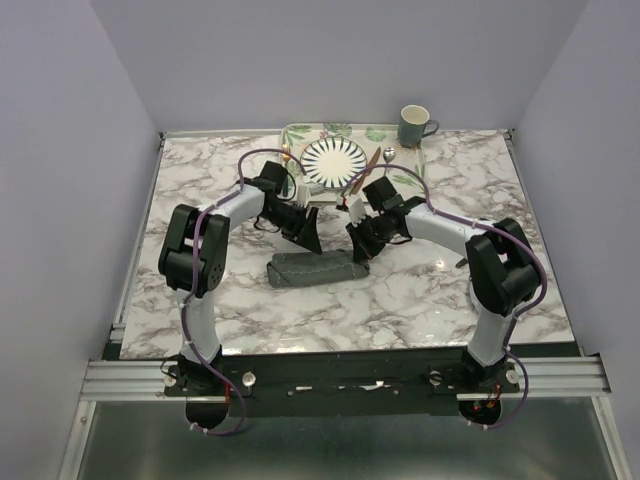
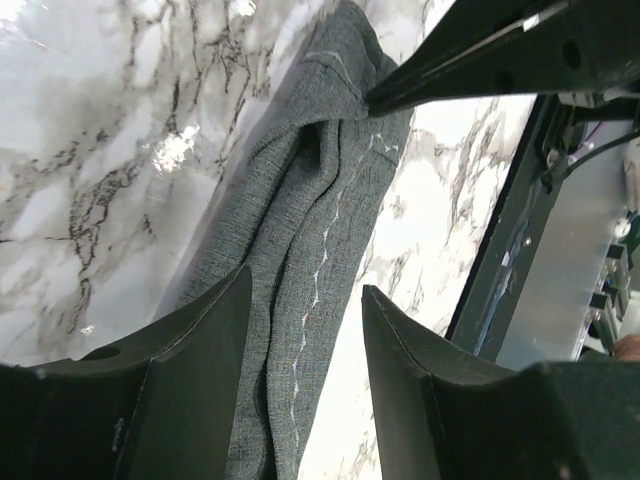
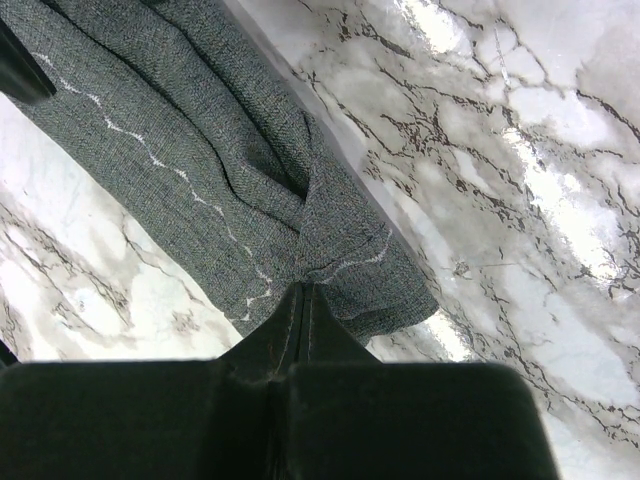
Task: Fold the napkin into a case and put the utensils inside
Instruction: Stuff the top corner of the smaller-rectangle-folded napkin into the folded napkin.
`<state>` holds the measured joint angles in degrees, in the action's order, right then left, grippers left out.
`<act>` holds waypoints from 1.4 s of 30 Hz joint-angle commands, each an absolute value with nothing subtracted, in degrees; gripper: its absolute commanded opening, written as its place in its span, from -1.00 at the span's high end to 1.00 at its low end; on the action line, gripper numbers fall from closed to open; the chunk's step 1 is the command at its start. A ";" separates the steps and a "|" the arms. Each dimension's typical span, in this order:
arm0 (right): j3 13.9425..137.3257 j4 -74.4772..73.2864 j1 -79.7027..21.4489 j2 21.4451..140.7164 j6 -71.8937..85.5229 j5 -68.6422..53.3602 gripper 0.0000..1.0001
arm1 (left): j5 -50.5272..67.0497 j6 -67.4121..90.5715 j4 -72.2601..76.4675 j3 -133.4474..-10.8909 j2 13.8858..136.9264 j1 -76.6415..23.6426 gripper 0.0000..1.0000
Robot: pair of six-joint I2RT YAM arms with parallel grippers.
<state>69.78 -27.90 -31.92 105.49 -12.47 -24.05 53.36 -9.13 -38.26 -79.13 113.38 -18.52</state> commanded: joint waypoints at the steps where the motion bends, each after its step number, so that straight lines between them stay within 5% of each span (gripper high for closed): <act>1: 69.35 -27.60 -32.08 104.94 -12.48 -24.69 0.99 | 51.86 -12.30 -36.83 -78.92 113.02 -19.95 -0.14; 13: 69.52 -27.69 -32.08 103.71 -11.78 -25.14 0.99 | 51.86 -11.08 -34.98 -83.24 118.91 -24.52 0.10; 22: 69.26 -27.60 -32.08 103.01 -11.43 -25.49 0.99 | 51.50 -4.49 -30.86 -83.50 120.85 -25.31 0.74; 42: 68.38 -26.37 -31.11 102.83 -11.07 -25.84 0.99 | 58.53 2.55 -22.94 -77.52 119.53 -22.24 0.23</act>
<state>68.90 -27.51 -31.40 103.79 -11.35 -24.49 55.13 2.24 -24.34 -78.59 120.44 -22.39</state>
